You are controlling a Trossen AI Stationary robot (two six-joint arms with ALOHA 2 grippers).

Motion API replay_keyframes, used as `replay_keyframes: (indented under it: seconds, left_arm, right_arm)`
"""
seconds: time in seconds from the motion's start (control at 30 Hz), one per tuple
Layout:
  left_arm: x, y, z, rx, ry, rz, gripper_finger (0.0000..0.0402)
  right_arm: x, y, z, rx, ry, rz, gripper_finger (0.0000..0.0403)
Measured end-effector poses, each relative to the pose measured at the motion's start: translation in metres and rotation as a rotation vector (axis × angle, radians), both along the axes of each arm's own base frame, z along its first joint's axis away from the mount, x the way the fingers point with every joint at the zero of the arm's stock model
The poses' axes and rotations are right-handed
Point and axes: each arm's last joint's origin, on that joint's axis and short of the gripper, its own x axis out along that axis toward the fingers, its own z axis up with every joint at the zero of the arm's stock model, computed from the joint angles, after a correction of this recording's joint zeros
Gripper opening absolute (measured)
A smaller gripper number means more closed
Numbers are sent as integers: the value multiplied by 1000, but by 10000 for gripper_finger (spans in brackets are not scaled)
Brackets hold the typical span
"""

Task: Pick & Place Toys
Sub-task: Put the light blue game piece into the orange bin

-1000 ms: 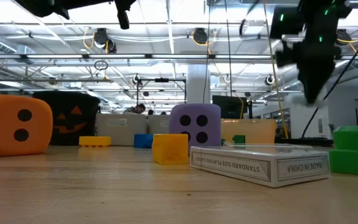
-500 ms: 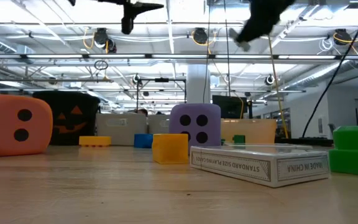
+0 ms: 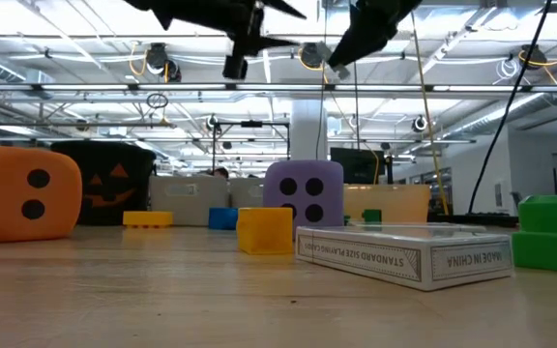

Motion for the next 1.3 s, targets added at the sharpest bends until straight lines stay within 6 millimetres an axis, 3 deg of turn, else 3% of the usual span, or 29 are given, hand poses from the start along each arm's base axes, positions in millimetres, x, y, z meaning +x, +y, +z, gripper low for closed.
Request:
replay_keyframes:
  seconds: [0.23,0.53,0.77,1.3]
  left_arm:
    - [16,5,-23,-27,57,23,170]
    - [18,4,-15,32,-34,37,170]
    - [16,2,-23,9,57,37,170]
    - [16,2,-23,12,56,52,156]
  right_arm:
    - [0,4,-1,34,-1,33,120]
    - [11,5,-9,72,8,53,120]
    - [15,4,-9,71,-23,60,120]
    - [16,7,-9,88,-31,81,120]
